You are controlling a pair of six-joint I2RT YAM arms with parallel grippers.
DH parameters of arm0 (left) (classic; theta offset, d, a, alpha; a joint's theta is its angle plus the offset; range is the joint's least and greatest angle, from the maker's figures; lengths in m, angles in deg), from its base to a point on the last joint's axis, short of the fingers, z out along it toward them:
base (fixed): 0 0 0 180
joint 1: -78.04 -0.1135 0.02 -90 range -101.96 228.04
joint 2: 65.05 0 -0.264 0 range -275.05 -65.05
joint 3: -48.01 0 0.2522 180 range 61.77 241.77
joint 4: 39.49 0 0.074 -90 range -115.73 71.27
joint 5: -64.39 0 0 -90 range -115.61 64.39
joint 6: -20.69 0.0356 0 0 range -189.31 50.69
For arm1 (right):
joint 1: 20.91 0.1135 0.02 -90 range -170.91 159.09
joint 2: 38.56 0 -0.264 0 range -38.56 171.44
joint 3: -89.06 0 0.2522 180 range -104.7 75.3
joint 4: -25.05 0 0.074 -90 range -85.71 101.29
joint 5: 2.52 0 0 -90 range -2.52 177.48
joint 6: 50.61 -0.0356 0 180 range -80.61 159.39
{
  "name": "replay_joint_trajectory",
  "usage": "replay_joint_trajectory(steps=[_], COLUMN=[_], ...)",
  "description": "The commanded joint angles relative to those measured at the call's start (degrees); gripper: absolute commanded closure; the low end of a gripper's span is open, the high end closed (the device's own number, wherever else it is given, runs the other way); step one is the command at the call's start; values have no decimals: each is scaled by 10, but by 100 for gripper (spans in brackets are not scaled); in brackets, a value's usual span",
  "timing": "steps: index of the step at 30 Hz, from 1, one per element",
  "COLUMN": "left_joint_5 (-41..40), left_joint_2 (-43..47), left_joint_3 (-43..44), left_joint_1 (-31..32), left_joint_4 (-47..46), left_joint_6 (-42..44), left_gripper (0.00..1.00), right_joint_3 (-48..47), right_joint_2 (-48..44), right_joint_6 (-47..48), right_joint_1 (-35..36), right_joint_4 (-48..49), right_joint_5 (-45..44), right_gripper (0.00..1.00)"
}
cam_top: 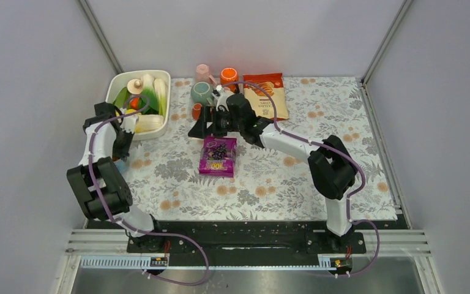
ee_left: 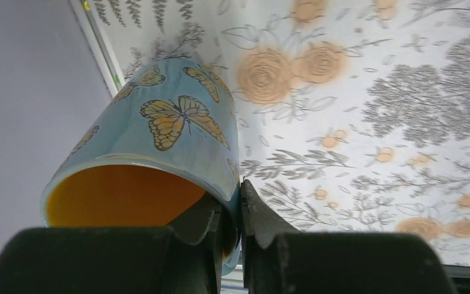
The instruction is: Turn the mug right side up
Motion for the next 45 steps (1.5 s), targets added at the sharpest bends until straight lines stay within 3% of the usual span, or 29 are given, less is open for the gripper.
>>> replay_joint_trajectory(steps=[1,5,12,15,18,20,23,27,36,37,40,45], left_joint_5=[-5,42,91,99,109,117,127,138,174,174,178,210], left_joint_2=[-35,-73,-96,-108,-101,-88,-66,-37,9,13,20,29], left_joint_3=[73,92,107,121,123,121,120,120,117,116,115,118], left_joint_1=[-37,-50,-64,-67,-69,-70,-70,-70,-68,-67,-67,-66], left_joint_4=[-10,17,43,57,60,60,60,63,81,81,84,97], left_joint_6=[50,60,68,68,68,68,65,59,57,58,61,59], left_gripper=[100,100,100,99,61,41,28,23,22,22,22,22], right_joint_3=[-42,-76,-142,-196,-228,-238,-243,-269,-458,-471,-481,-458], right_joint_2=[-30,-27,16,63,104,125,148,185,283,291,298,284], right_joint_6=[103,175,265,286,276,263,237,223,236,239,239,239], right_joint_1=[0,-1,-7,-7,-7,-7,-7,-7,-11,-14,-25,-36], right_joint_4=[-103,-180,-252,-267,-274,-273,-272,-273,-417,-429,-442,-446], right_joint_5=[-53,-144,-449,-510,-546,-556,-566,-555,-572,-571,-544,-505], right_gripper=[1,0,1,1,0,2,9,28,35,38,64,95])
